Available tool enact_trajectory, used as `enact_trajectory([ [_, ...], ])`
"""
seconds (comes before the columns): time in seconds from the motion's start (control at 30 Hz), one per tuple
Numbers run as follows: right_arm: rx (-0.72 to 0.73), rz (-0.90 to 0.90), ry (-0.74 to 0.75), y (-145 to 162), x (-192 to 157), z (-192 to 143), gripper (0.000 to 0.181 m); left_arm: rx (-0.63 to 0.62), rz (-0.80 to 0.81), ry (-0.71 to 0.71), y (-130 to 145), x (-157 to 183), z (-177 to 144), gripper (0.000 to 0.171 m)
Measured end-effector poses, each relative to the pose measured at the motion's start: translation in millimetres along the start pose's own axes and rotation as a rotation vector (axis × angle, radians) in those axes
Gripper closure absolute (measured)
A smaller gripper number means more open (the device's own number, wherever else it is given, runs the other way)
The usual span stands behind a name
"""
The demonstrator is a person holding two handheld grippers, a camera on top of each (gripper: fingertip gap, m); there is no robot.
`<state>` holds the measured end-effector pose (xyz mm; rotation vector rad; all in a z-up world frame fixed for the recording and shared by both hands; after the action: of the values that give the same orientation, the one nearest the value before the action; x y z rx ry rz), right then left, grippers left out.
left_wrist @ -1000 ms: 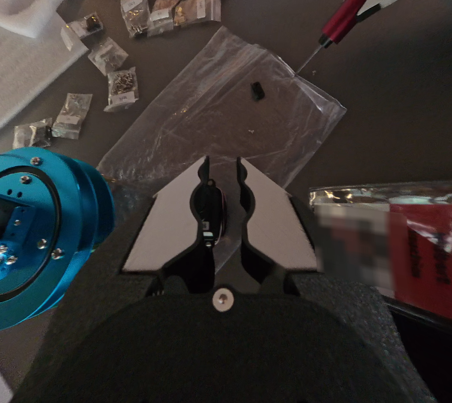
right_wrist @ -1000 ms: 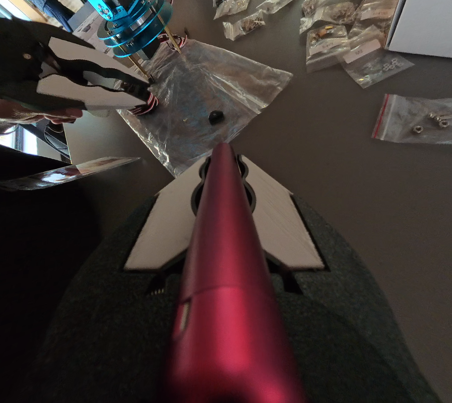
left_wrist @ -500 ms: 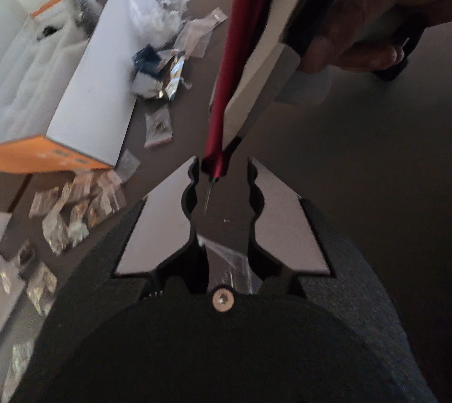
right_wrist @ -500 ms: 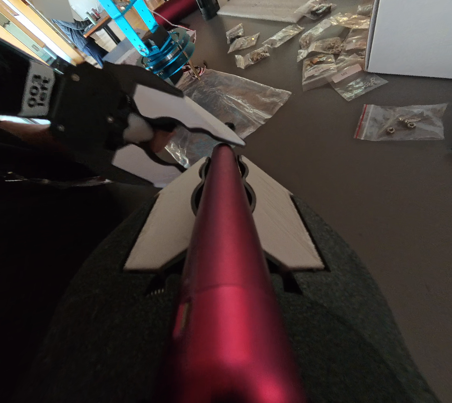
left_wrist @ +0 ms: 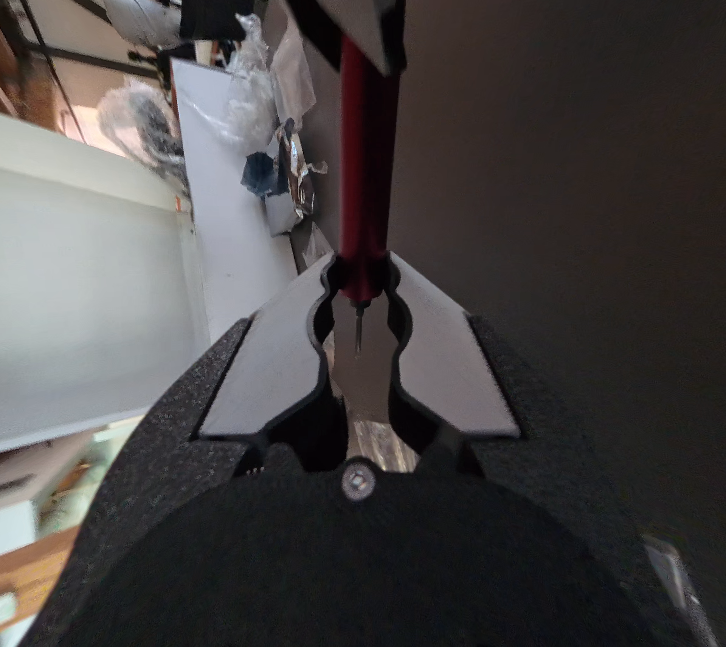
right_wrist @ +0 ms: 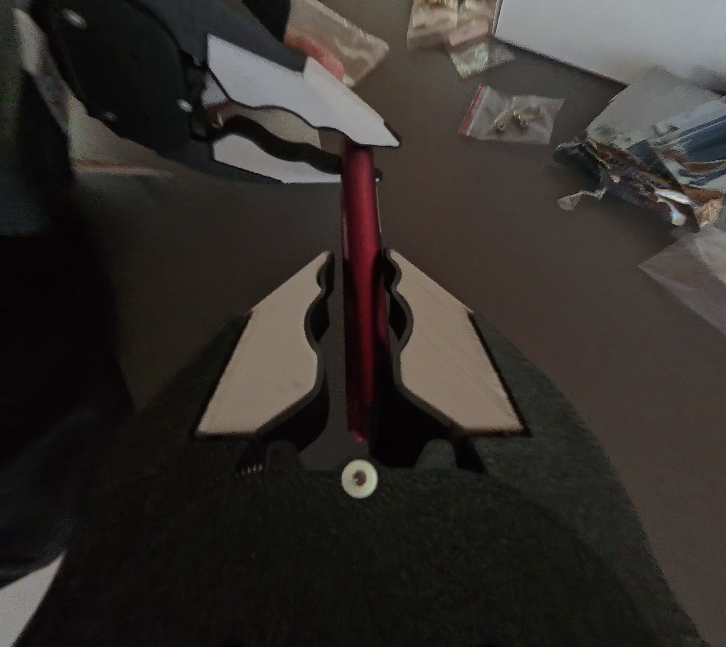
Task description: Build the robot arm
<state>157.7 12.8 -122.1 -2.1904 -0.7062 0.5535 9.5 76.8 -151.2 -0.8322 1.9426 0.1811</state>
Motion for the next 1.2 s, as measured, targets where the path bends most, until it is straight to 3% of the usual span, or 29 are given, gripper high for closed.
enact_trajectory([
  [0.17, -0.189, -0.067, 0.048, -4, 11, 34, 0.158, 0.007, 0.116, -0.021, -8, 5, 9, 0.150],
  [0.33, -0.148, -0.070, 0.095, -10, 13, 45, 0.160, -0.067, -0.013, -0.072, -1, -1, 5, 0.141],
  [0.4, -0.160, -0.070, 0.116, -9, 14, 49, 0.160, -0.069, -0.185, -0.076, 5, -6, -16, 0.125],
  [0.53, -0.194, -0.056, 0.136, -10, 13, 56, 0.159, -0.079, -0.717, -0.015, 35, 2, -86, 0.134],
  [0.7, -0.183, 0.025, 0.098, -10, 15, 54, 0.157, -0.169, -1.370, -0.099, 103, 49, -202, 0.137],
  [0.8, -0.188, 0.039, 0.125, -11, 14, 53, 0.157, -0.247, -1.580, -0.140, 136, 87, -255, 0.137],
  [0.9, -0.063, -0.016, 0.148, -56, -16, 57, 0.154, -0.315, -1.665, -0.196, 160, 112, -289, 0.137],
  [0.97, 0.081, -0.039, -0.009, -103, -63, 90, 0.154, -0.318, -1.702, -0.242, 171, 119, -302, 0.138],
  [1.0, 0.084, -0.047, -0.107, -121, -88, 116, 0.155, -0.310, -1.728, -0.252, 177, 121, -306, 0.138],
  [1.07, 0.005, -0.074, -0.225, -145, -121, 171, 0.154, -0.299, -1.767, -0.253, 186, 124, -312, 0.139],
  [1.2, -0.233, -0.147, -0.312, -162, -144, 251, 0.160, -0.322, -1.701, -0.286, 198, 129, -334, 0.140],
])
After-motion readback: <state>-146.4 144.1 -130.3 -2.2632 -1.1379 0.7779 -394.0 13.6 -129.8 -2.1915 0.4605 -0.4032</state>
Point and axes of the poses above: each gripper's, where its closed fingertips meet, z out along the fingers, y out of its underside, x = y × z across the jaws, the point moved 9 cm from there along -z, back along the fingers, and after that the axes turned 1 degree about y, right-handed, at the moved point
